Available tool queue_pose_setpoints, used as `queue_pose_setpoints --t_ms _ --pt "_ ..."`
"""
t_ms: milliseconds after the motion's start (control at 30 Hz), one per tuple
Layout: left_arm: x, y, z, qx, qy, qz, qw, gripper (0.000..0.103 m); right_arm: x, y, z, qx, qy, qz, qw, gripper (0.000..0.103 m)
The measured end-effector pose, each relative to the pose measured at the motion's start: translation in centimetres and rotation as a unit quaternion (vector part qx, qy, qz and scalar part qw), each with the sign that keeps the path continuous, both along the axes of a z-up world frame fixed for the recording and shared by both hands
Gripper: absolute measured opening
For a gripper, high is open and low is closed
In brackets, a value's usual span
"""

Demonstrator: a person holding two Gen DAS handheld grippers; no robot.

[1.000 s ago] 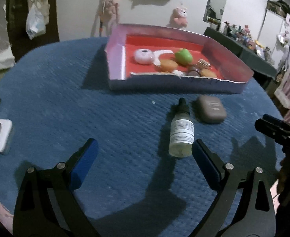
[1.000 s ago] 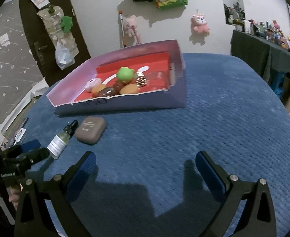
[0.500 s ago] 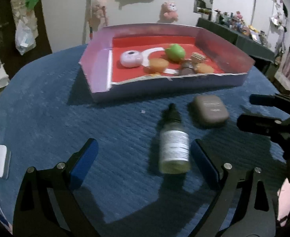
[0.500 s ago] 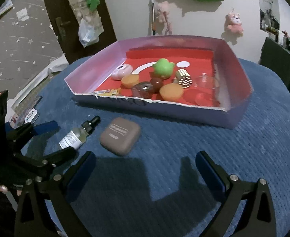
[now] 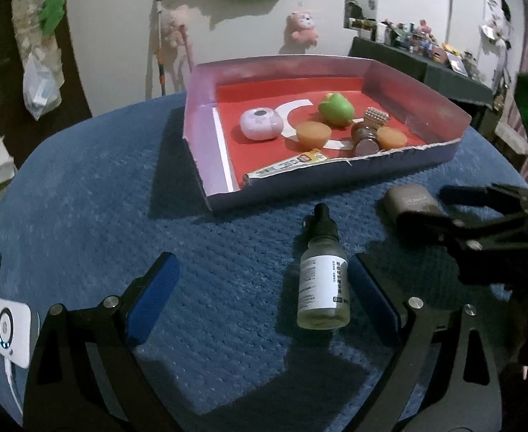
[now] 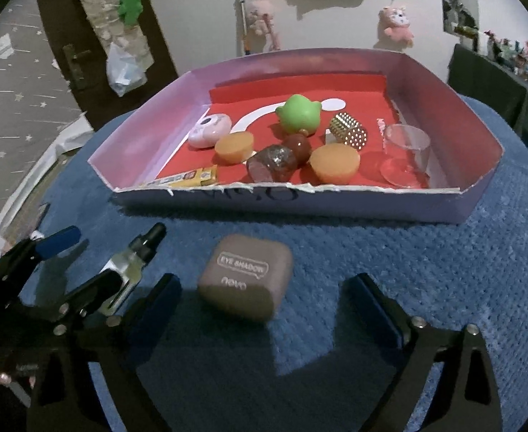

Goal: Organize rigid objects
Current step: 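Grasp the glass dropper bottle with the left tool while the right tool grasps the brown eye shadow case, then lift the bottle with the left tool while the right tool lifts the eye shadow case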

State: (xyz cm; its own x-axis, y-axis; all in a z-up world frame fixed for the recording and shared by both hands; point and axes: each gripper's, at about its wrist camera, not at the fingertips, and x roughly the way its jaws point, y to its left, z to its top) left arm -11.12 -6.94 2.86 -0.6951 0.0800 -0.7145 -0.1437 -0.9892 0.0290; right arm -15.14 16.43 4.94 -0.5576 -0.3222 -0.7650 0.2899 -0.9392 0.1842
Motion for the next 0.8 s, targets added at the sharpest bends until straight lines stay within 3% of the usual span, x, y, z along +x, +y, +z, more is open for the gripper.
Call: queue_pose_setpoints --t_ms 133,333,467,500,533,800 --pt "-0.2 0.4 -0.4 0.001 -0.005 -0.01 0.9999 0.088 -0.3 -0.6 -0.1 0.016 0.003 -0.01 1.0 0.092" --pt "-0.9 0.8 -0.9 0.021 -0.023 -0.024 0.9993 0.064 -0.2 -1.3 -0.2 0.046 0.011 -0.01 0.999 0.082" --pt "-1.2 1.2 -1.0 0.035 -0.029 -0.029 0.9985 0.042 0.2 -1.9 -0.1 0.057 0.019 0.006 0.998 0.068" --pt "-1.2 1.3 -1.0 0.04 -0.029 -0.033 0.9982 0.03 0.4 -2.1 0.0 0.056 0.022 0.016 0.998 0.06" --pt "-1.2 1.4 -0.9 0.046 -0.031 -0.036 0.9978 0.027 0.5 -2.2 0.0 0.057 0.024 0.02 0.998 0.06" --pt "-0.4 2.1 0.8 0.042 -0.011 -0.035 0.9984 0.027 2.1 -0.7 2.4 0.021 0.049 0.037 0.998 0.059"
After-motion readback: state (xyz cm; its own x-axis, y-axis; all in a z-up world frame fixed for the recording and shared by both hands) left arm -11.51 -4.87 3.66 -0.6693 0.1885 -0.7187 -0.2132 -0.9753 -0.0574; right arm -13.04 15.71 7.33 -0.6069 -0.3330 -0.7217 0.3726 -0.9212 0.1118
